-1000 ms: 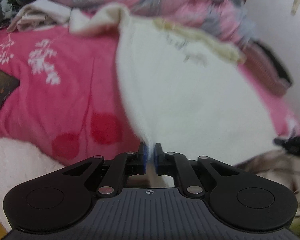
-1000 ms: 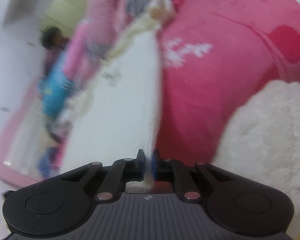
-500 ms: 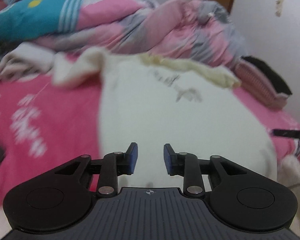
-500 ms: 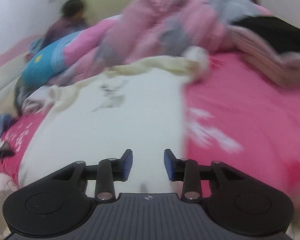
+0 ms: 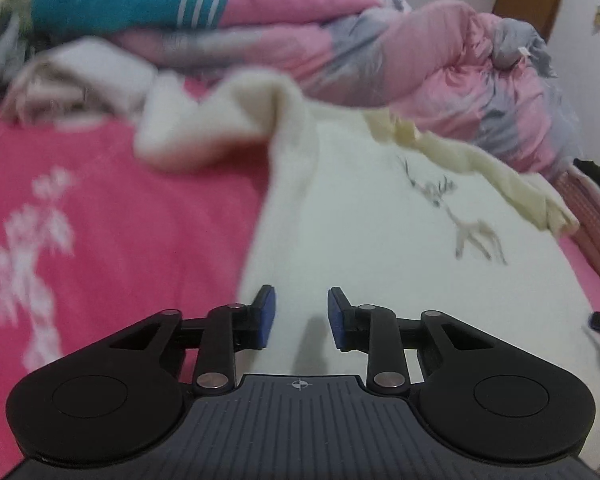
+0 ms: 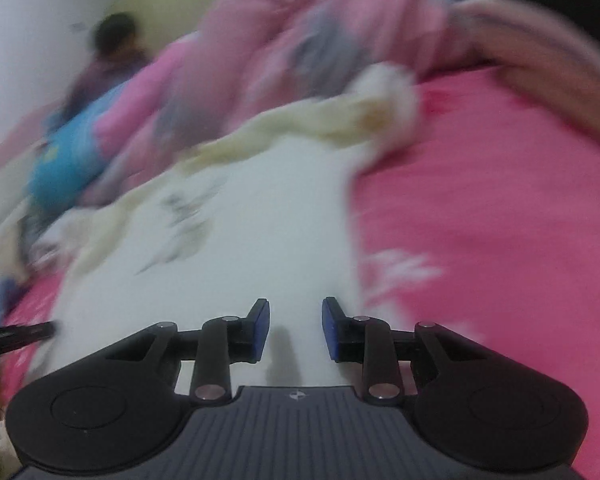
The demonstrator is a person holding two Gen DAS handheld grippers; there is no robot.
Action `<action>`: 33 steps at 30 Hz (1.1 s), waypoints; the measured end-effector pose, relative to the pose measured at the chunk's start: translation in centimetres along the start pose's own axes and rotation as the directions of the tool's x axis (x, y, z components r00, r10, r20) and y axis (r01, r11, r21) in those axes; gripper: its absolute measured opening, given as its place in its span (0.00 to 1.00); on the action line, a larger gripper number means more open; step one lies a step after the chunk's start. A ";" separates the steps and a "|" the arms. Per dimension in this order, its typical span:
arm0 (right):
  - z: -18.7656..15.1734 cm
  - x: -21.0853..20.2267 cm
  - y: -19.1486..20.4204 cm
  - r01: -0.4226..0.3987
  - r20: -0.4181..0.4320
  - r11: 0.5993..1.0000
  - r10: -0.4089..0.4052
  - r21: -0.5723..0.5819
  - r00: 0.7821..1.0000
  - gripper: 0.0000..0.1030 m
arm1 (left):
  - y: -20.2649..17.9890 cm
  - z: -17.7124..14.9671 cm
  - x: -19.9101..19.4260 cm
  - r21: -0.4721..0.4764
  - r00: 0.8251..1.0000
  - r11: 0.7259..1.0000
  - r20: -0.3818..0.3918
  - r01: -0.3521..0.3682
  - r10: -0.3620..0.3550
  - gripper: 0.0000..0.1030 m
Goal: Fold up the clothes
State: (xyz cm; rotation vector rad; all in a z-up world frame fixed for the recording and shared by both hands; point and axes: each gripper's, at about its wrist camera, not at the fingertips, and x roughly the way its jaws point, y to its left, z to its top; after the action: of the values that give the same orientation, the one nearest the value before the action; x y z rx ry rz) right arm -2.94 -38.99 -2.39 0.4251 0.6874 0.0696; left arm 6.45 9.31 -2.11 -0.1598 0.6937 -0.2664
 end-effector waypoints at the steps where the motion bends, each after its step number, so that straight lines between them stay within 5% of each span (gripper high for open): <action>1: 0.8 -0.2 0.2 0.018 -0.002 1.000 -0.018 -0.007 1.000 0.31 | -0.5 0.9 0.0 0.030 1.000 0.999 0.022 0.017 -0.017 0.31; 4: 3.5 0.3 2.8 0.071 0.008 0.991 -0.070 -0.111 0.998 0.33 | -2.8 4.1 2.1 0.095 0.993 0.989 0.022 0.115 -0.117 0.31; 7: 6.1 2.9 7.9 -0.019 0.004 0.968 0.020 -0.249 1.000 0.33 | -4.9 6.1 6.4 0.130 0.990 0.982 -0.001 0.139 -0.140 0.31; 11: 8.0 10.3 15.5 -0.140 -0.090 0.902 0.112 -0.409 0.990 0.33 | -4.9 6.0 12.0 0.150 0.991 0.983 0.102 -0.104 0.089 0.30; 13: 8.1 14.9 18.4 -0.166 -0.140 0.869 0.112 -0.467 0.984 0.33 | -3.1 5.8 13.5 0.068 0.982 0.984 0.107 -0.165 0.157 0.29; 16: 8.2 21.3 21.7 -0.195 -0.187 0.821 0.110 -0.537 0.976 0.31 | 0.8 5.6 13.1 -0.139 0.988 0.986 0.112 -0.094 0.110 0.19; 19: 8.3 27.5 23.5 -0.159 -0.190 0.789 0.054 -0.594 0.980 0.30 | 1.5 5.4 12.8 -0.176 0.987 0.981 0.118 -0.087 0.109 0.16; 21: 9.4 30.9 23.3 -0.128 -0.149 0.797 0.048 -0.590 0.988 0.29 | 1.6 5.3 12.5 -0.181 0.986 0.980 0.123 -0.087 0.110 0.16; 26: 13.3 31.6 21.8 -0.071 -0.130 0.905 0.017 -0.420 0.991 0.22 | 1.7 5.5 12.6 -0.205 0.987 0.976 0.128 -0.073 0.101 0.16; 32: 10.0 30.1 25.8 -0.215 -0.252 0.824 0.092 -0.523 0.963 0.24 | 1.3 5.8 13.0 -0.197 0.984 0.977 0.135 -0.084 0.112 0.16; 33: 9.9 31.7 26.5 -0.179 -0.233 0.818 0.057 -0.546 0.971 0.23 | 1.3 5.8 12.9 -0.193 0.984 0.977 0.138 -0.087 0.114 0.16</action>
State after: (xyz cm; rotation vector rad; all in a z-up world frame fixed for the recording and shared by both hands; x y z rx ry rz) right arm 29.81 -12.04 -3.89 -0.1196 0.8063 0.4340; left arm 19.96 7.04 -5.87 -0.3196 0.5763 -0.0904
